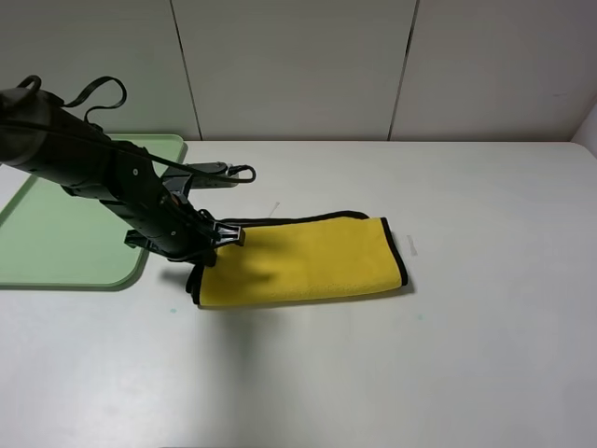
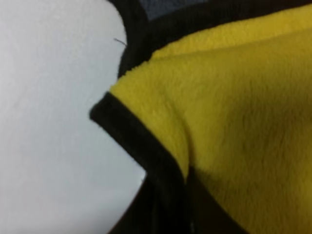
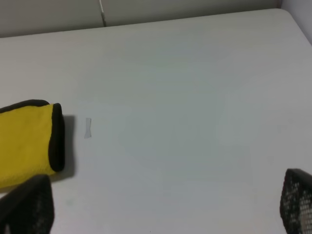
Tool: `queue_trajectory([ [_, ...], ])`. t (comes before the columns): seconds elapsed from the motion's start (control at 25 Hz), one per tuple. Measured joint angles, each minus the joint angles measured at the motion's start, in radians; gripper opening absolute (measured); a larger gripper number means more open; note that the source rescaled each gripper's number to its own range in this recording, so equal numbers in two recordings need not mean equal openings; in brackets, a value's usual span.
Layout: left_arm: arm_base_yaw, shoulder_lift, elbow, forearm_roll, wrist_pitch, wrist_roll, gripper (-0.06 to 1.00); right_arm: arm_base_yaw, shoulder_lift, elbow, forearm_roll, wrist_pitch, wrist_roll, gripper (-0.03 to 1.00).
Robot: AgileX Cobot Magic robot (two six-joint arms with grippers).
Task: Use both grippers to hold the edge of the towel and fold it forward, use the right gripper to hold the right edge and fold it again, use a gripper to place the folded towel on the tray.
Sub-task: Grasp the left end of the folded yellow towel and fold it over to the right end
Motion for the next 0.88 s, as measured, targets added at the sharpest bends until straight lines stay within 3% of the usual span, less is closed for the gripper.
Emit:
queue_trajectory([
  [0.88, 0.036, -0.226, 0.003, 0.084, 0.145, 0.000, 0.02, 0.000, 0.000, 0.000, 0.000, 0.000, 0.000, 1.00],
])
